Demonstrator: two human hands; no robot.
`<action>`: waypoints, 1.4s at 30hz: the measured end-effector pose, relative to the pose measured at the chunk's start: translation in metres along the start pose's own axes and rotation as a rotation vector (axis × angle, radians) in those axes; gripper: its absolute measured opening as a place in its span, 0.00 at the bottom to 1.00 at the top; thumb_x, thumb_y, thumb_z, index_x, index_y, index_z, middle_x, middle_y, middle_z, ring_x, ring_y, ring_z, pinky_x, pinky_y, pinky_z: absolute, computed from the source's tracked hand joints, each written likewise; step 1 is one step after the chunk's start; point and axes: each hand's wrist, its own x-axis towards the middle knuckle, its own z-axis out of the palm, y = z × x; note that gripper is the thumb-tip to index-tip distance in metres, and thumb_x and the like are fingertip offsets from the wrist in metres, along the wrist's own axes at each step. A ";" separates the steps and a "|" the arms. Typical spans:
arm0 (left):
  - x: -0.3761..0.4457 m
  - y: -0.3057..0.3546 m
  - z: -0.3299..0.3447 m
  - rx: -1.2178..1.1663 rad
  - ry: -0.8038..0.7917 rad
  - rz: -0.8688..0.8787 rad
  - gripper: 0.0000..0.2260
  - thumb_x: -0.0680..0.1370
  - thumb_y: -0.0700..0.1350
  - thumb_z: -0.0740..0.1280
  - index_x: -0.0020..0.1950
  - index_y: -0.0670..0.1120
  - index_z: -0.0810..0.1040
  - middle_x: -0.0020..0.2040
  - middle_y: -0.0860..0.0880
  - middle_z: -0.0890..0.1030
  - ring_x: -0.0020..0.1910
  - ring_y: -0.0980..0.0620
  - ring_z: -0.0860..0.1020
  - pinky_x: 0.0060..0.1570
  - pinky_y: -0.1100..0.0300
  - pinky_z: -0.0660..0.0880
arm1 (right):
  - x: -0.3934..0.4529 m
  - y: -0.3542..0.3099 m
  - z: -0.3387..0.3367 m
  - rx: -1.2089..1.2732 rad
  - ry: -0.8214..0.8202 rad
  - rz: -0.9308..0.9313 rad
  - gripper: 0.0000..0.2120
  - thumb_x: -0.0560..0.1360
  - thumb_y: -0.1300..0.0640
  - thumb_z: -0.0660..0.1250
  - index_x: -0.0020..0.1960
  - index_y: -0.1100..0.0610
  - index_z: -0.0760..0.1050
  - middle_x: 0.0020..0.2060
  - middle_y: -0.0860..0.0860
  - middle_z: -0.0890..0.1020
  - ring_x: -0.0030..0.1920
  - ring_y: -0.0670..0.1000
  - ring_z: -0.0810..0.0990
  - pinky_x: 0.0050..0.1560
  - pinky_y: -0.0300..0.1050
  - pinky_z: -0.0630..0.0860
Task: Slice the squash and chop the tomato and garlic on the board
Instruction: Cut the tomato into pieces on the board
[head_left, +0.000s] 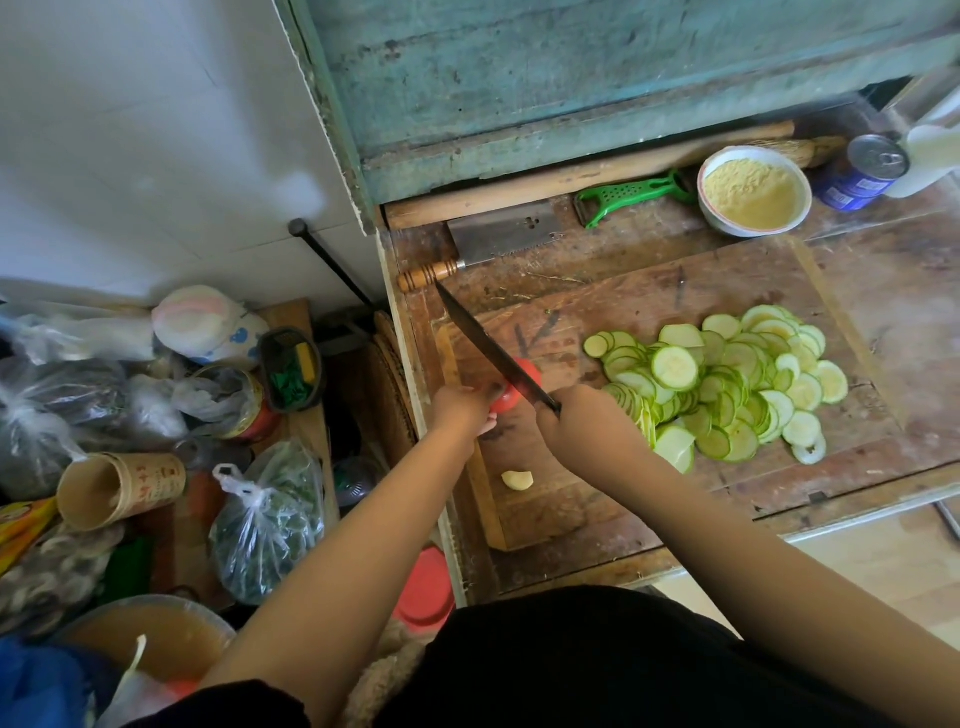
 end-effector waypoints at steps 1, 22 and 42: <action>-0.001 0.000 0.001 -0.007 -0.001 -0.005 0.22 0.71 0.47 0.75 0.59 0.37 0.76 0.45 0.44 0.80 0.40 0.51 0.80 0.43 0.59 0.80 | 0.001 0.000 -0.001 -0.012 -0.008 0.010 0.16 0.79 0.53 0.56 0.32 0.55 0.65 0.29 0.50 0.71 0.29 0.52 0.71 0.26 0.42 0.61; -0.015 0.003 -0.002 -0.094 -0.042 -0.034 0.08 0.72 0.39 0.74 0.44 0.39 0.76 0.42 0.43 0.78 0.48 0.45 0.79 0.46 0.59 0.78 | 0.024 0.011 0.036 -0.025 -0.009 0.145 0.16 0.80 0.51 0.56 0.53 0.64 0.74 0.49 0.60 0.80 0.49 0.61 0.80 0.42 0.45 0.70; -0.009 0.001 -0.012 0.041 -0.034 -0.110 0.15 0.68 0.50 0.77 0.41 0.41 0.76 0.41 0.46 0.82 0.45 0.52 0.82 0.54 0.57 0.79 | -0.012 0.005 0.014 0.053 0.051 0.016 0.13 0.79 0.53 0.57 0.44 0.60 0.75 0.33 0.54 0.75 0.36 0.57 0.76 0.35 0.45 0.68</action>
